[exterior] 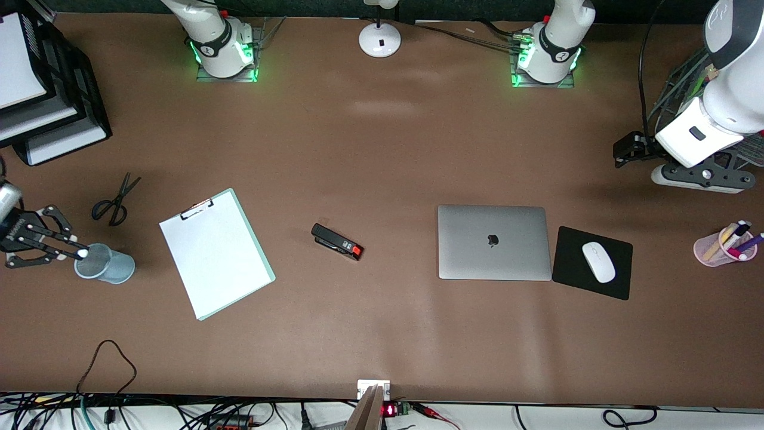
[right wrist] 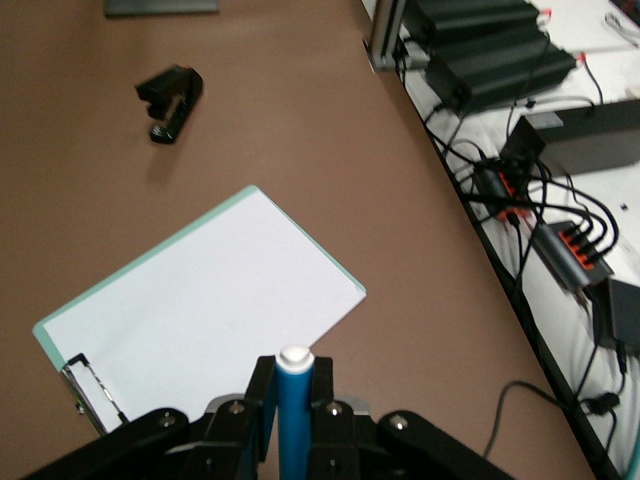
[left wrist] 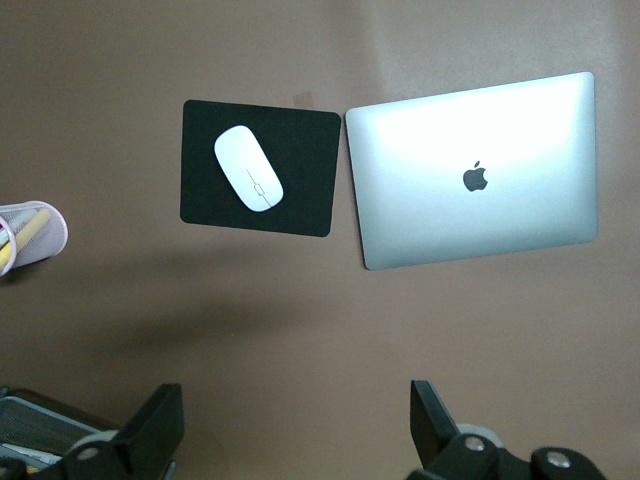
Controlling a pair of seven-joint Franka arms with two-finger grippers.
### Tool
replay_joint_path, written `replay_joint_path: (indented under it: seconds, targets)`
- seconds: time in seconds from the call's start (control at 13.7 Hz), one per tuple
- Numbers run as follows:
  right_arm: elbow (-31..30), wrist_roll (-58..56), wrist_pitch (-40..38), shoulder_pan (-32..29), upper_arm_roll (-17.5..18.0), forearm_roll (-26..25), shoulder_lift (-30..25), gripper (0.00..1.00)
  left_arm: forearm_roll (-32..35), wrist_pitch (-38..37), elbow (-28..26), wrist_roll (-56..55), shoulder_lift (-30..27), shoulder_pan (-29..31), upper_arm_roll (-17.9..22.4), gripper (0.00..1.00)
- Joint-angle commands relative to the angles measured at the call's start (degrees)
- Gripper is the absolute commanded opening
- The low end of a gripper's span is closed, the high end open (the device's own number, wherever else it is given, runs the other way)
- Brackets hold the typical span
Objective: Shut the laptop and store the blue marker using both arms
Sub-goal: 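Lower the blue marker into the light-blue pen cup with the right gripper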
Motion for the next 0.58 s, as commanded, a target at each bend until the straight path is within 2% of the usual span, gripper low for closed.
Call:
replay_joint_path:
  seconds: [0.0, 0.22, 0.51]
  targets:
    - [0.9, -6.5, -5.5, -3.9, 0.7, 4.4, 2.7, 0.07, -0.6, 0.6, -1.5, 0.9, -1.9, -0.9, 0.7, 1.00]
    - [2.0, -11.8, -6.0, -5.4, 0.6, 7.2, 5.1, 0.07, -0.6, 0.6, -1.7, 1.1, -1.7, -0.6, 0.7, 1.00]
    - [9.4, -14.7, -7.8, -6.3, 0.9, 7.3, 12.3, 0.07, 0.0, 1.3, -1.0, 0.7, -0.9, -1.1, 0.5, 1.00]
